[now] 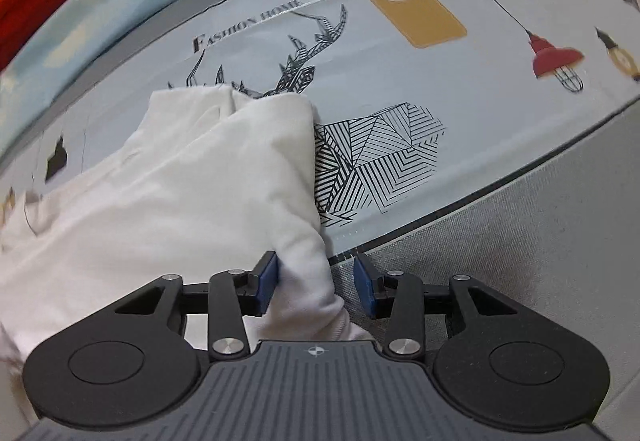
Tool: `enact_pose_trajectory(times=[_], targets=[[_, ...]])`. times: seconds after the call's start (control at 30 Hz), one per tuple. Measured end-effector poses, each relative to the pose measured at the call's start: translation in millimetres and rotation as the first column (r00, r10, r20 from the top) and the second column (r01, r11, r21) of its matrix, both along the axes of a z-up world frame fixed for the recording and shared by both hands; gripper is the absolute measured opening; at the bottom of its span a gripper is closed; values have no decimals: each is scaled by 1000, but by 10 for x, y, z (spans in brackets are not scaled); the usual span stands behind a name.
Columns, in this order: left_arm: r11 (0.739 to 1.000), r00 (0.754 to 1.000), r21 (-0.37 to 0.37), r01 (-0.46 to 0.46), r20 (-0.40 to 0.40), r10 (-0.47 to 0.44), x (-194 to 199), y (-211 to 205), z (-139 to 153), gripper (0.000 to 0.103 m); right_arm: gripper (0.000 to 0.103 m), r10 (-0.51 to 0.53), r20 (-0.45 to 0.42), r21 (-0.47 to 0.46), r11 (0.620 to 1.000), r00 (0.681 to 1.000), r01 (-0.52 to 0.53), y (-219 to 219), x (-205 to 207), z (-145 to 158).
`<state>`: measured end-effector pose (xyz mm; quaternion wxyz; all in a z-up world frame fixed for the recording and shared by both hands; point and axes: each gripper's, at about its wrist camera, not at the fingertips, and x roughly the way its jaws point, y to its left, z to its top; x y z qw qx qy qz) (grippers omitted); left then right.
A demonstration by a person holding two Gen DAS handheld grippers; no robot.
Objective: Fold small clothes
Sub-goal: 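Raise both tools and move them to the shirt hem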
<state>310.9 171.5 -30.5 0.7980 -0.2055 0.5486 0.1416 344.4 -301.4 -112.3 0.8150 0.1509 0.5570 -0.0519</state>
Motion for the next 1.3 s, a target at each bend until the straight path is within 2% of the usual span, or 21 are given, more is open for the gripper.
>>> enact_pose_trajectory(times=[0.1, 0.17, 0.27, 0.33, 0.37, 0.43, 0.5, 0.57, 0.6, 0.63, 0.67, 0.7, 0.73, 0.77, 0.83, 0.93, 1.03, 1.13, 1.2, 1.27, 1.3], targets=[[999, 997, 15, 43, 59, -43, 9, -47, 169, 8, 35, -26, 85, -26, 999, 996, 29, 37, -30, 209], [998, 996, 5, 65, 66, -65, 15, -72, 197, 8, 35, -6, 129, 7, 1000, 992, 6, 31, -33, 313], [998, 999, -44, 45, -12, -46, 15, -9, 35, 8, 36, 52, 49, 56, 997, 997, -55, 34, -23, 166], [998, 998, -51, 33, -49, -36, -9, 26, -37, 8, 40, 57, -27, -5, 998, 998, -57, 46, -50, -14], [999, 998, -44, 32, -46, -34, -22, 33, -16, 8, 50, 51, -35, -13, 999, 998, -52, 28, -71, -65], [999, 999, -30, 39, 1, -39, -62, 21, 109, 8, 47, 2, 0, 28, 1000, 1000, -2, -41, -114, -6], [997, 996, -27, 77, 50, -75, -94, -7, 149, 8, 46, 18, 52, -7, 1000, 998, -18, -22, -173, 90], [997, 997, -54, 61, -47, -64, -132, 31, -85, 12, 50, 84, 22, -70, 994, 996, -82, 46, -210, 8], [996, 998, -84, 33, -58, -37, -202, 89, -184, 13, 51, 90, -7, -67, 994, 996, -90, 32, -240, -63], [996, 998, -83, 15, -56, -20, -237, 123, -151, 29, 53, 66, -21, -51, 996, 998, -67, -1, -268, -91], [999, 996, -47, -4, -84, 0, -267, 132, -47, 26, 53, 23, -19, -27, 999, 1000, -24, -53, -302, -66], [1000, 998, -11, -7, -59, 6, -315, 120, 112, 25, 51, -22, -11, -14, 1000, 1000, 22, -89, -339, 36], [1000, 1000, 21, 10, 13, -11, -388, 86, 343, 25, 44, -60, 23, -25, 998, 998, 60, -102, -394, 207], [999, 998, 43, 25, 62, -28, -463, 38, 547, 25, 42, -74, 68, -42, 996, 995, 77, -94, -444, 369], [996, 991, 66, 62, 111, -69, -626, -90, 895, 25, 42, -51, 171, -44, 997, 984, 59, -36, -606, 755], [981, 967, 136, 141, 192, -166, -1021, -344, 1365, 27, 42, -13, 265, 8, 1000, 964, 11, 36, -955, 1232], [965, 935, 186, 187, 268, -233, -1603, -590, 1648, 28, 42, 62, 387, 23, 997, 920, -77, 89, -1496, 1675], [950, 901, 204, 235, 320, -292, -2247, -834, 1676, 30, 44, 149, 486, -2, 986, 861, -169, 52, -2049, 1888], [936, 882, 238, 260, 337, -331, -2631, -950, 1585, 30, 45, 197, 505, -42, 978, 840, -205, -7, -2441, 1853], [926, 878, 266, 268, 328, -348, -2965, -1013, 1326, 30, 45, 214, 472, -54, 975, 855, -215, -80, -2705, 1664], [924, 890, 265, 276, 292, -350, -3067, -1036, 1151, 30, 45, 213, 430, -56, 976, 878, -209, -116, -2826, 1520]])
